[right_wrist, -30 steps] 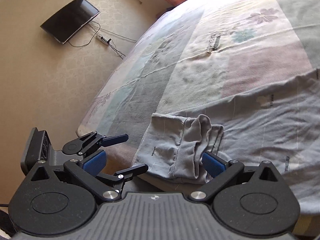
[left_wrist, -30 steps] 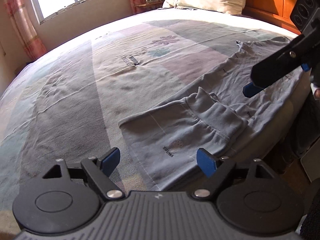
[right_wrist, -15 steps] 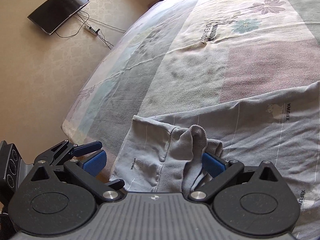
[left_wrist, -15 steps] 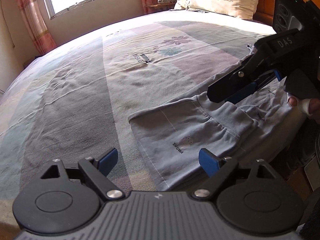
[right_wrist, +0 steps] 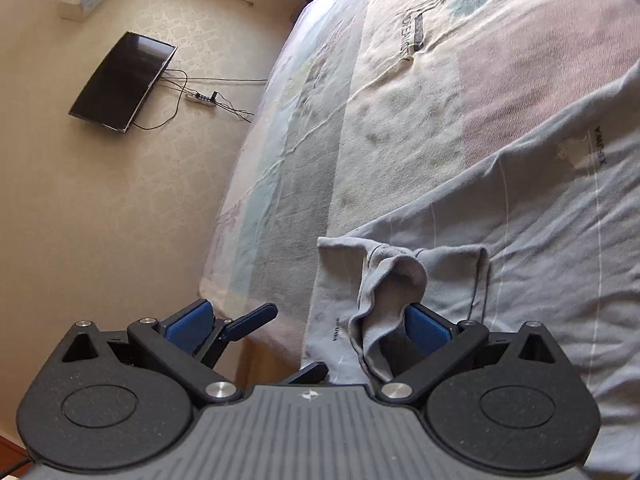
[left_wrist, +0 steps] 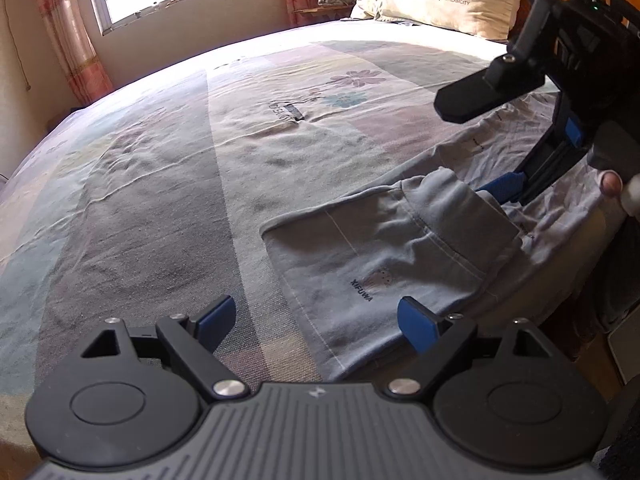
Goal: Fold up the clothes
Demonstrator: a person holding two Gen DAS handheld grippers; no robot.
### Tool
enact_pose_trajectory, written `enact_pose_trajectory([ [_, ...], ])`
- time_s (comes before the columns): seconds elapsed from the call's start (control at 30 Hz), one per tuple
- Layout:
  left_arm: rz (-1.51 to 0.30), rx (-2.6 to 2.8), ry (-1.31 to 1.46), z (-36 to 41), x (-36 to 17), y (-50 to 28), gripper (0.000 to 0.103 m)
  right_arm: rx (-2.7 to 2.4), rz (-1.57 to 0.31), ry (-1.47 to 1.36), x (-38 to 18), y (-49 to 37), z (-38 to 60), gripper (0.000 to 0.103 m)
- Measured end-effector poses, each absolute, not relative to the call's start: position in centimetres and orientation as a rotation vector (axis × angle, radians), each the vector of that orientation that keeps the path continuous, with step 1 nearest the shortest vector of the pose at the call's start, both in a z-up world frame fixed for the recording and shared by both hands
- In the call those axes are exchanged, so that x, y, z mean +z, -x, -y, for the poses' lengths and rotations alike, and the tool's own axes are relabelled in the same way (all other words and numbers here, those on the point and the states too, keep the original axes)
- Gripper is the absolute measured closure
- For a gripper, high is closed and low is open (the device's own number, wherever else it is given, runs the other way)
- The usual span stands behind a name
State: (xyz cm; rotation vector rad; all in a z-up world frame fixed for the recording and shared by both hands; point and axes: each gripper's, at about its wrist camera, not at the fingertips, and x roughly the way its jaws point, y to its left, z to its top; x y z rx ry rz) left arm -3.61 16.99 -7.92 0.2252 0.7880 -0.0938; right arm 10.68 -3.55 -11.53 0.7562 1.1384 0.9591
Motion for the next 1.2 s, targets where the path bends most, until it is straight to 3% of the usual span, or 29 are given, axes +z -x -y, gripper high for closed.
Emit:
enact_pose_trajectory([
  [0.4,-0.771,-0.113,-0.219,-17.2,-7.5,3.5,0.015,0.979,-0.975,-0.503,-6.6,-8.5,3.4,0.000],
  [0.63,-0.838,-0.148,-0.074,-19.3,-9.2,2.4,0.015,0.997,-1.055,-0.374,-9.5,-8.1,0.0,0.000],
  [0.77,-0.785,-0.174,-0.045,-20.3,-7.5,2.0,0.015,1.000,-1.064,-0.437,-11.1,-7.6,1.7,0.000],
  [0.93,-0.737,-0.246,0.037,-20.9,-5.4,-0.6,0.010,1.024,-1.019,-0.323,-10.7,-6.6,1.0,0.000],
  [1.2,-0.835,-0.317,0.127,-19.2,-8.9,-5.5,0.009,1.054,-0.967,-0.185,-10.4,-5.6,0.3,0.000],
])
